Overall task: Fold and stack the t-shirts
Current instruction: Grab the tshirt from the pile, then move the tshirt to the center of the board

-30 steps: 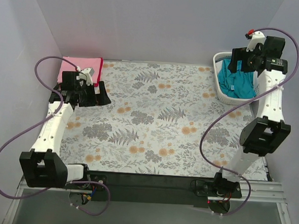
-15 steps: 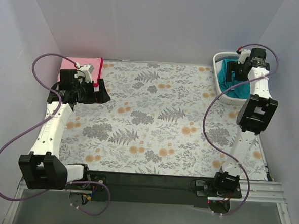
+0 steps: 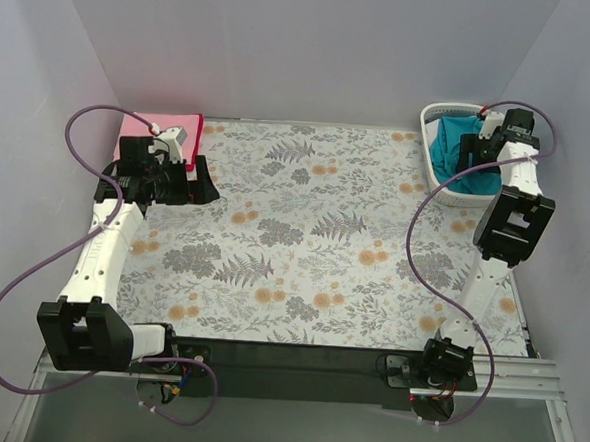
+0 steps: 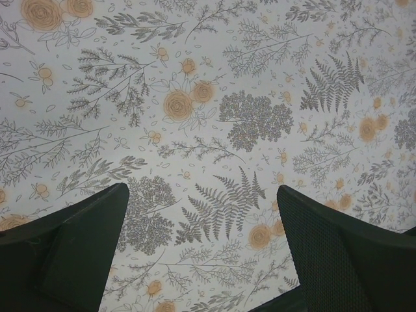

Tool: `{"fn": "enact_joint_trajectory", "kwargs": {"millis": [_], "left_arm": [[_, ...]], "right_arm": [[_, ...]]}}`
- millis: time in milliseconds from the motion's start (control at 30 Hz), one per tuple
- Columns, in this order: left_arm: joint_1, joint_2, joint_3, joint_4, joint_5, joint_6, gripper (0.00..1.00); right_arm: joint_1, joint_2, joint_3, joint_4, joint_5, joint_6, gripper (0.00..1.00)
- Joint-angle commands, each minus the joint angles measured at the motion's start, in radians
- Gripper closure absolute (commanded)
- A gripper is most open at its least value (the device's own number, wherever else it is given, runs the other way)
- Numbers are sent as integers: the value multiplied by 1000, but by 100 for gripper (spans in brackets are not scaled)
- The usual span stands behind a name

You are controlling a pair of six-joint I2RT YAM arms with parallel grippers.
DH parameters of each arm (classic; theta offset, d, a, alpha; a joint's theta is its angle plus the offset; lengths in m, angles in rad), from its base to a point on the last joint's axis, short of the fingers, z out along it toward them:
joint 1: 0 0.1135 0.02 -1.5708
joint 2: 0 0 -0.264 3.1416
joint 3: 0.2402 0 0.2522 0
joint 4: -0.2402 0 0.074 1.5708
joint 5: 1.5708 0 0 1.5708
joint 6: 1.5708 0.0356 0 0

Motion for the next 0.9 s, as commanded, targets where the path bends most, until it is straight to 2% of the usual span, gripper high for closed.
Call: {"fn": "enact_joint_trajectory", "kwargs": {"millis": [0,33,67,133,167,233,267,300,700,867], "left_arm": [[2,-1,42,-10,12,9,2],[3,-1,44,-10,12,9,2],[3,2,45,-12,12,9,2],[2,5,50,-13,11,7,2],[3,7,48,-13,9,7,2],[3,7,51,-15,3,7,2],[2,5,53,-16,2,7,2],[3,5,53,-15,2,6,2],[2,-8,50,-1,-11,-8,2],[3,-19,53,-4,-24,-9,2]], "right_arm": [[1,26,1,23,-22,-10,23],[1,32,4,23,-22,-9,26],[1,40,10,20,-22,-10,37],[0,41,18,17,-29,-12,50],[1,38,21,11,-34,-12,64],[1,21,27,-3,-52,-15,81],[1,-5,27,-7,-55,-15,96],[1,-21,29,-15,-58,-18,99],[0,-408,58,-24,-173,16,99],[1,-525,119,-23,-311,42,99]]}}
